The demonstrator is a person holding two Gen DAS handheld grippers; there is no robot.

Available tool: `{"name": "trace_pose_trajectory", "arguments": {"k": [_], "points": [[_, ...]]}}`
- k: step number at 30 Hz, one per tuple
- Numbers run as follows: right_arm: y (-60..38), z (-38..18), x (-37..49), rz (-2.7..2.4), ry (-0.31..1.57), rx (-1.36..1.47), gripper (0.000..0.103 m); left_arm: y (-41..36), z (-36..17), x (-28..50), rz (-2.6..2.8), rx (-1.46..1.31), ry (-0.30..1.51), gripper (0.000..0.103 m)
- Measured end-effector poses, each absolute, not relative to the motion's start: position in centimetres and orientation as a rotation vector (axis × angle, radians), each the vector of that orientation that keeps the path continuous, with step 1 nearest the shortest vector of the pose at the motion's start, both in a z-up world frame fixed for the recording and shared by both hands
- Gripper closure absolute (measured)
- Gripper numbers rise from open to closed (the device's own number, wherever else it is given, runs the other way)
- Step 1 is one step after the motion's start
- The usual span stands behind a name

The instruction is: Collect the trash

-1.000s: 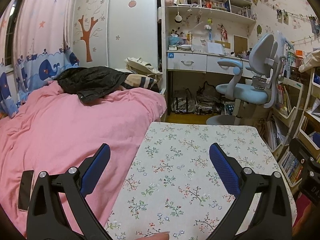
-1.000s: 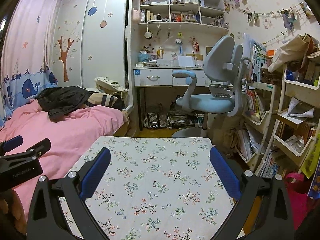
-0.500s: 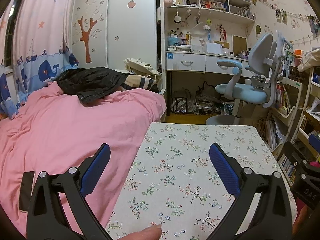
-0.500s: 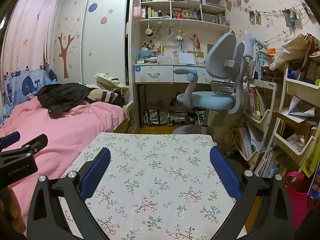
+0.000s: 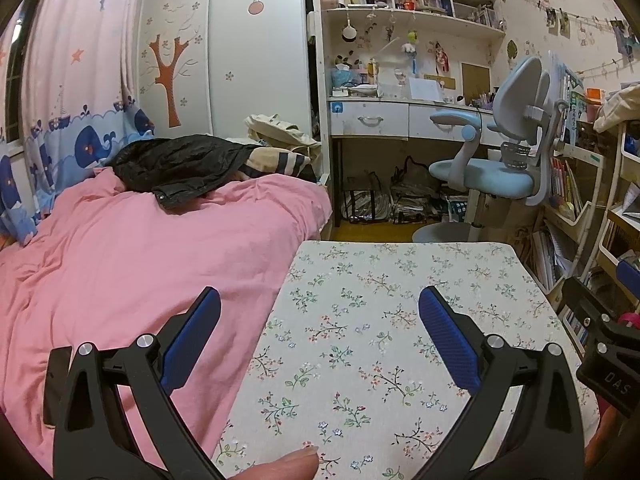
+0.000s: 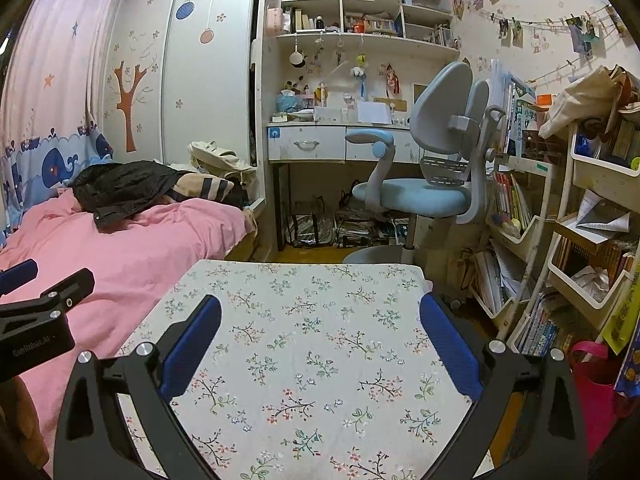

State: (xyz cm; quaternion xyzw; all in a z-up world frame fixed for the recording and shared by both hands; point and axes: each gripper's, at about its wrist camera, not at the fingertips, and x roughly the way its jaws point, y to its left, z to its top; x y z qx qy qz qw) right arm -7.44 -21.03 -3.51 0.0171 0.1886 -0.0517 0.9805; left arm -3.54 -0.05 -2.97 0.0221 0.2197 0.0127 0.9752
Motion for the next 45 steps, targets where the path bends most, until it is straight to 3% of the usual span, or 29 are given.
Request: {"name": "trace_pose_trajectory", "arguments": {"k": [45], "points": [[-21.51,-4.31,-7.28,-0.102,0.406,0.022,0.007,-0.55,-3.21,-3.42,0.016,0.055,0.450,0.007]]}}
